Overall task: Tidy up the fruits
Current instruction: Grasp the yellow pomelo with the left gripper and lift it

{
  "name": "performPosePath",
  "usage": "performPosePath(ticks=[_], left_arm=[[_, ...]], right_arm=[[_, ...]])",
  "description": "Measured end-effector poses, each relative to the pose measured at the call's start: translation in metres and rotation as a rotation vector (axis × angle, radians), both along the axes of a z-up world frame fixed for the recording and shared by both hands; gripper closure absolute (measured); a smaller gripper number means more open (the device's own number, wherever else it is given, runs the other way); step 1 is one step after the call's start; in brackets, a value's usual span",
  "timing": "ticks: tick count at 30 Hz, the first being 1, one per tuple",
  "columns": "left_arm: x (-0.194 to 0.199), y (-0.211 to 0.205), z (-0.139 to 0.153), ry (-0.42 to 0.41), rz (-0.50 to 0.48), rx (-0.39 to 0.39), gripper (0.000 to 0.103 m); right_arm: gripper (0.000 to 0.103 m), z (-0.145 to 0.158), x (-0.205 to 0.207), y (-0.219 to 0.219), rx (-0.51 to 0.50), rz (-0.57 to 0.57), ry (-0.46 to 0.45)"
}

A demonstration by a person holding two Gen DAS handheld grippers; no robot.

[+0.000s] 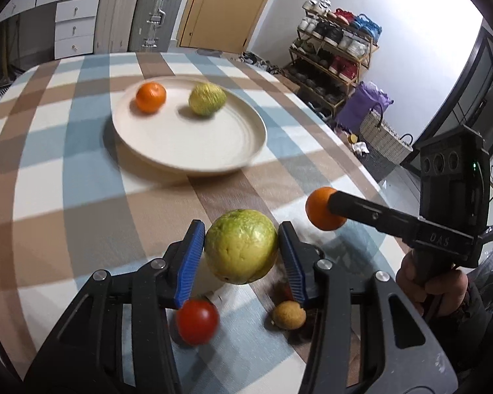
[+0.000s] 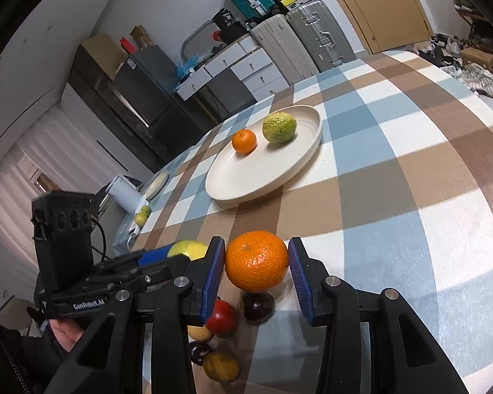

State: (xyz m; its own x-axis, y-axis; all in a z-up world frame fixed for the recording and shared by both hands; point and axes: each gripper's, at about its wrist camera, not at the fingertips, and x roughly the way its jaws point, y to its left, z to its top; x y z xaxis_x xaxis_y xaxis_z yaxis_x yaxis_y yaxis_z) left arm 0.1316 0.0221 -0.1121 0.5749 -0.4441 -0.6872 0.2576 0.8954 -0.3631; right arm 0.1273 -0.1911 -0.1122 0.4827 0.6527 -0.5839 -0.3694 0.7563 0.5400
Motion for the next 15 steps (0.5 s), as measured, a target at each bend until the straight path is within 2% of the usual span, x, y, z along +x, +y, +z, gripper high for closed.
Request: performPosePath(ticks=[7,11,15], left_arm=[[0.027,0.018,0.024,-0.055,0.026,0.014,0.059],[0.048,0.028,0.032,-0.074,0.046,0.013,0.059],[0.070,0.040,0.036,-0.089,0.066,0.022,0.059]], right_arm=[[0.062,0.020,0.028,0.014,0.001,0.031,-0.027],[0.062,0.036,0.054,0.028,-0.008,0.058,-0.058],[0.062,0.041,0.083,0.042,-0.002,0.081,-0.047]])
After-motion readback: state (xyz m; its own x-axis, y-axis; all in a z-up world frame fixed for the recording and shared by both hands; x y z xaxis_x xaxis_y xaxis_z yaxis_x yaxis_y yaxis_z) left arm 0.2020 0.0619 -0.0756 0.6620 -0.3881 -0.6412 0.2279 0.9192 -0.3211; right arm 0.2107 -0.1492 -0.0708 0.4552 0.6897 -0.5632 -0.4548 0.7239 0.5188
